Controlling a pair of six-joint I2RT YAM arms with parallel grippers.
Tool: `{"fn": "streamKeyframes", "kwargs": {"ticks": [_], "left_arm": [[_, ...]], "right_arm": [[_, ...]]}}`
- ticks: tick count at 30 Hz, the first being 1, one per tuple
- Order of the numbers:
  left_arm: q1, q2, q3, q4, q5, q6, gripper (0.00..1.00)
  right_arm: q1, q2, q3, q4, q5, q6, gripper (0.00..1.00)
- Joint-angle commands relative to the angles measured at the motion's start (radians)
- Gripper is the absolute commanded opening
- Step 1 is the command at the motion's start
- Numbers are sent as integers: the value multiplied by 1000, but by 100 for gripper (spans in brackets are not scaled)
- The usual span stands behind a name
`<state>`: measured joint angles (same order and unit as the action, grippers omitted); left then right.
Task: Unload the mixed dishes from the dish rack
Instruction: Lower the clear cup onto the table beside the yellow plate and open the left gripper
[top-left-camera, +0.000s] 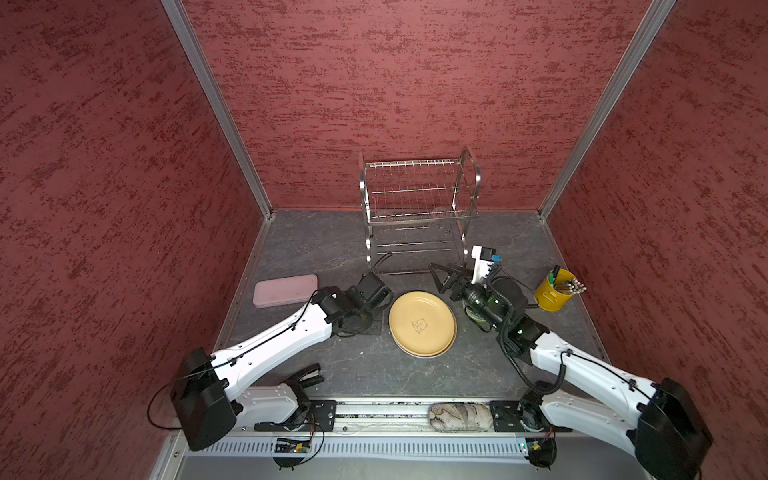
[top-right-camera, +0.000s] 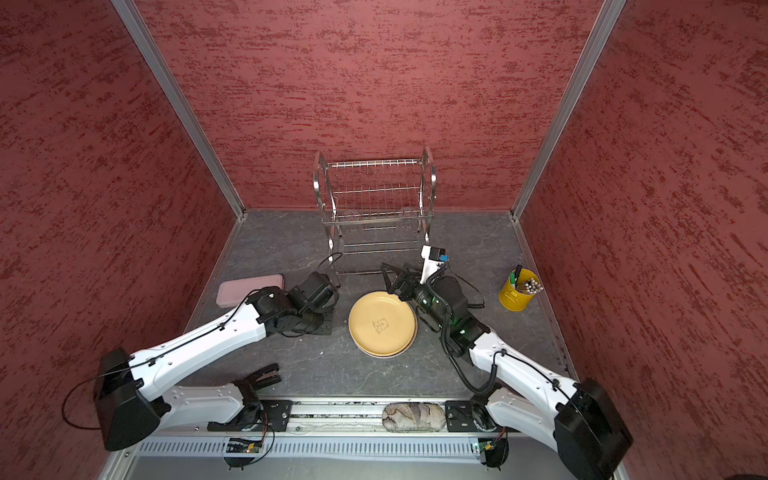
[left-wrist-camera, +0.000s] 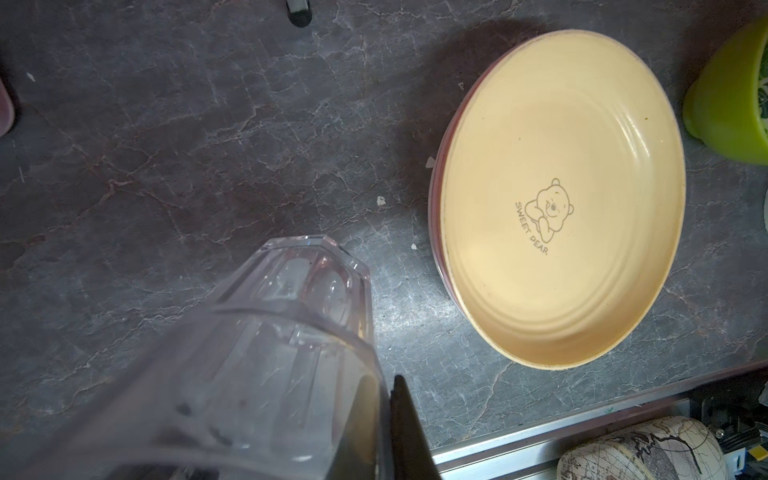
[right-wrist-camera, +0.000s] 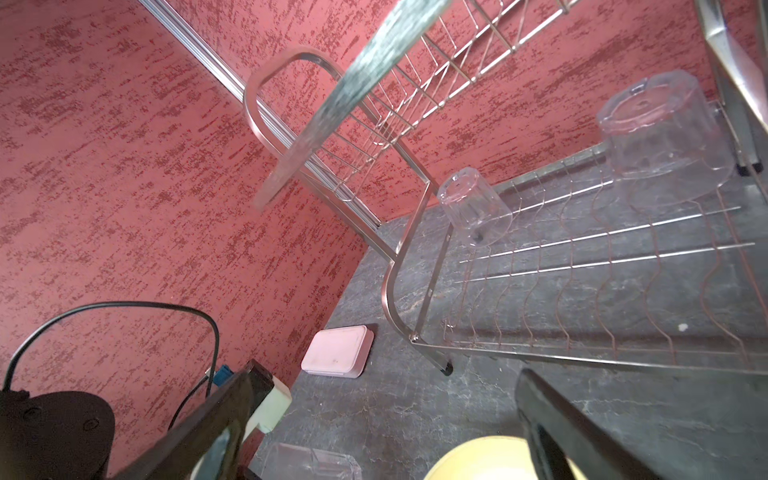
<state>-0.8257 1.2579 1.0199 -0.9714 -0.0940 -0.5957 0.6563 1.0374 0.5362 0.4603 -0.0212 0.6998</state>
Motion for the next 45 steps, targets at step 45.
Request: {"fn": "streamKeyframes", "kwargs": {"ticks": [45], "left_arm": [[-121, 403, 192, -73, 91, 118, 28]], "right_arm": [[20, -107, -31, -203, 141, -106, 99]]}}
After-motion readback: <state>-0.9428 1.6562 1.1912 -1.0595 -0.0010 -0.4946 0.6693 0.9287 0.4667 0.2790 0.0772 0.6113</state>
